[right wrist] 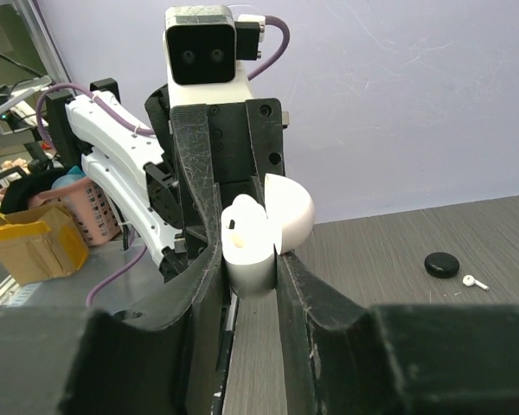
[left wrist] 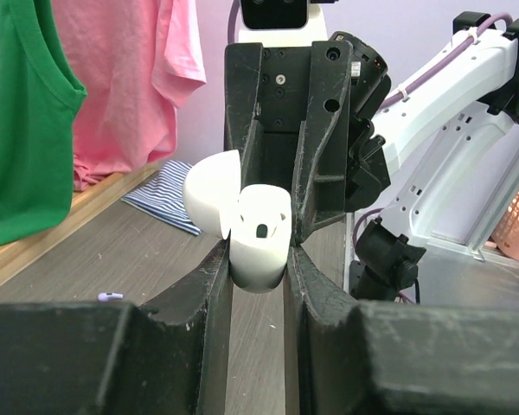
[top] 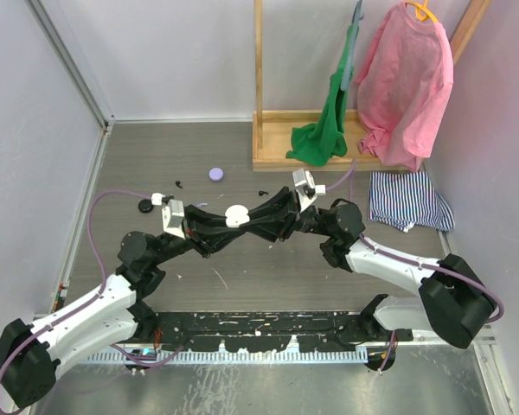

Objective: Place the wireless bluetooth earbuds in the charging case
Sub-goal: Adjust the charging case, then pick up the earbud from the center of the board, then place the earbud at the center of the board.

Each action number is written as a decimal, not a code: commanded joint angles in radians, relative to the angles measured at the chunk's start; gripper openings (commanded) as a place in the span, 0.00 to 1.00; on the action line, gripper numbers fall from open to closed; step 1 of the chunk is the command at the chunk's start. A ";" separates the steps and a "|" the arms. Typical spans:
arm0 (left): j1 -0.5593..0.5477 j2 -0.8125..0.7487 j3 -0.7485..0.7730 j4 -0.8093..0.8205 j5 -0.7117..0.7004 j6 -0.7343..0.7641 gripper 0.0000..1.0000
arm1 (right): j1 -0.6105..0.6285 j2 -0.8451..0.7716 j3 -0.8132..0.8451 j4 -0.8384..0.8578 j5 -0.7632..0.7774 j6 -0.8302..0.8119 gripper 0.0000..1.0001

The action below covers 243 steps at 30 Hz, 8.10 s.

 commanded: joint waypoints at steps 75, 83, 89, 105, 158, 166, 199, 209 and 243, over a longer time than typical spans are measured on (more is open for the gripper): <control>-0.003 -0.088 -0.010 -0.117 -0.103 0.006 0.26 | 0.009 -0.081 -0.043 -0.039 -0.054 -0.104 0.04; 0.000 -0.180 -0.011 -0.356 -0.159 0.023 0.38 | 0.003 -0.165 -0.083 -0.100 -0.008 -0.227 0.01; -0.003 -0.269 0.017 -0.582 -0.259 0.018 0.46 | 0.003 -0.219 -0.130 -0.124 0.037 -0.321 0.01; -0.002 -0.239 0.243 -1.124 -0.542 0.028 0.71 | 0.002 -0.241 -0.329 -0.023 0.185 -0.478 0.01; 0.637 1.130 1.064 -1.470 -0.790 0.030 0.50 | 0.004 -0.133 -0.417 0.102 0.267 -0.507 0.04; 0.655 1.171 1.085 -1.492 -0.766 0.057 0.43 | 0.004 -0.126 -0.413 0.100 0.256 -0.505 0.04; 0.530 1.093 1.017 -1.601 -0.577 0.176 0.11 | 0.010 -0.122 -0.402 0.073 0.246 -0.510 0.03; 0.300 0.938 0.887 -1.633 -0.619 0.292 0.11 | 0.012 -0.118 -0.422 0.076 0.317 -0.547 0.01; 0.013 1.068 0.900 -1.485 -0.606 0.654 0.45 | 0.017 -0.093 -0.451 0.128 0.335 -0.549 0.01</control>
